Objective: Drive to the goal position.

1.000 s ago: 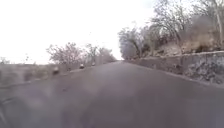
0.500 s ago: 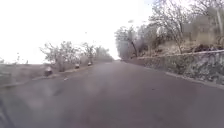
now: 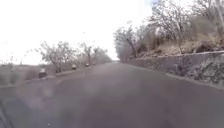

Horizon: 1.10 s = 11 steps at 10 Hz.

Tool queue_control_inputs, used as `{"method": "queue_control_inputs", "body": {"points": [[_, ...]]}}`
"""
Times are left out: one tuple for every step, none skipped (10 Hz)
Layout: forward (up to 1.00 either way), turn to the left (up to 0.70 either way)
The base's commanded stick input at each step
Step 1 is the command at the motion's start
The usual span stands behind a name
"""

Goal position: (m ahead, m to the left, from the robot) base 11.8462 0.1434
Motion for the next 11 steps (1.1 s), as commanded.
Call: {"method": "queue_control_inputs", "body": {"points": [[0.7,0.02],[0.7,0.03],[0.7,0.03],[0.7,0.02],[0.7,0.02],[0.7,0.03],[0.7,0.03],[0.7,0.03],[0.7,0.02],[0.7,0.02],[0.7,0.02]]}}
